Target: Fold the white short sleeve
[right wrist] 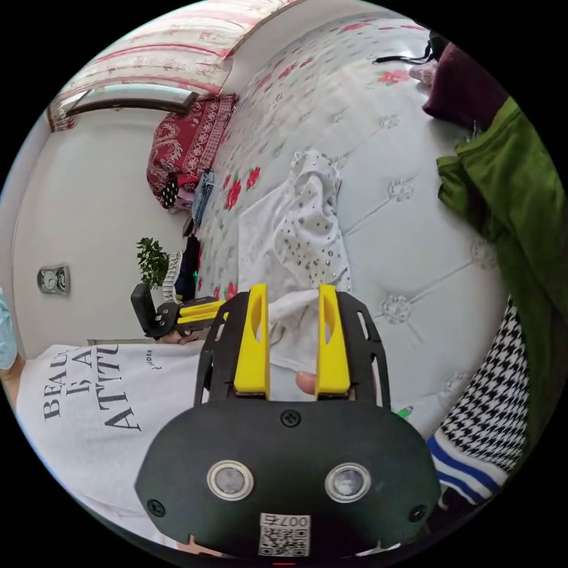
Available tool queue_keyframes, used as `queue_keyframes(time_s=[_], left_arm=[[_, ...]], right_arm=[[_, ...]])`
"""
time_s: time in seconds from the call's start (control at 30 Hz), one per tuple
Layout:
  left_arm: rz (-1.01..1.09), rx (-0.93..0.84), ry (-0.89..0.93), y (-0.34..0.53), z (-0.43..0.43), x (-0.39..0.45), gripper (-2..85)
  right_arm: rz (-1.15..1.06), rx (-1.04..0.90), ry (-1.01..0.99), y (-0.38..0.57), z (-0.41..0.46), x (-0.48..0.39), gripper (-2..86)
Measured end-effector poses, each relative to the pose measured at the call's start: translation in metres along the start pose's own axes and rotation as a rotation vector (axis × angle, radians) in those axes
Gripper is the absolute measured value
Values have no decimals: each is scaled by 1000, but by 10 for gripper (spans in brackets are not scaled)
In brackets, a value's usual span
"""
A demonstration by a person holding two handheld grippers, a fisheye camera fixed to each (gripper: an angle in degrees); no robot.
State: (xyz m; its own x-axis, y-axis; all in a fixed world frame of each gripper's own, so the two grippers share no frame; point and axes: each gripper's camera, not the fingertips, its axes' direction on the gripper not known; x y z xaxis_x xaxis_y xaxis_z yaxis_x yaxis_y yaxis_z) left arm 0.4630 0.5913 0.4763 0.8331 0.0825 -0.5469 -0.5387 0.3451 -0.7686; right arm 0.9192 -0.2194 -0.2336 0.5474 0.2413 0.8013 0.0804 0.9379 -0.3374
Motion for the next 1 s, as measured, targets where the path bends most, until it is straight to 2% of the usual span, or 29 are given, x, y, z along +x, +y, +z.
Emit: queue_keyframes(time_s=[0.17,0.23,0.43,0.53,0.7,0.8,0.9,1.0], left_arm=[[-50,-12,-1,7,10,-26,48],[-59,-15,-8,10,12,-33,48],[-109,-14,-16,28,15,-65,47],[-148,-20,16,34,20,-84,49],[-223,-16,180,43,23,-115,81],[-226,-27,236,49,26,-132,112],[-209,-119,302,47,45,-142,128],[-180,-171,211,39,50,-147,121]], right_arm=[[53,-100,1,-5,35,-5,50],[36,-86,24,-2,24,-13,17],[34,-102,165,33,-20,-11,3],[77,-114,85,45,-18,5,7],[26,-46,168,54,-16,-9,59],[16,-93,194,61,-14,-10,79],[64,-113,184,63,-5,-4,84],[43,-143,227,62,-2,-14,77]])
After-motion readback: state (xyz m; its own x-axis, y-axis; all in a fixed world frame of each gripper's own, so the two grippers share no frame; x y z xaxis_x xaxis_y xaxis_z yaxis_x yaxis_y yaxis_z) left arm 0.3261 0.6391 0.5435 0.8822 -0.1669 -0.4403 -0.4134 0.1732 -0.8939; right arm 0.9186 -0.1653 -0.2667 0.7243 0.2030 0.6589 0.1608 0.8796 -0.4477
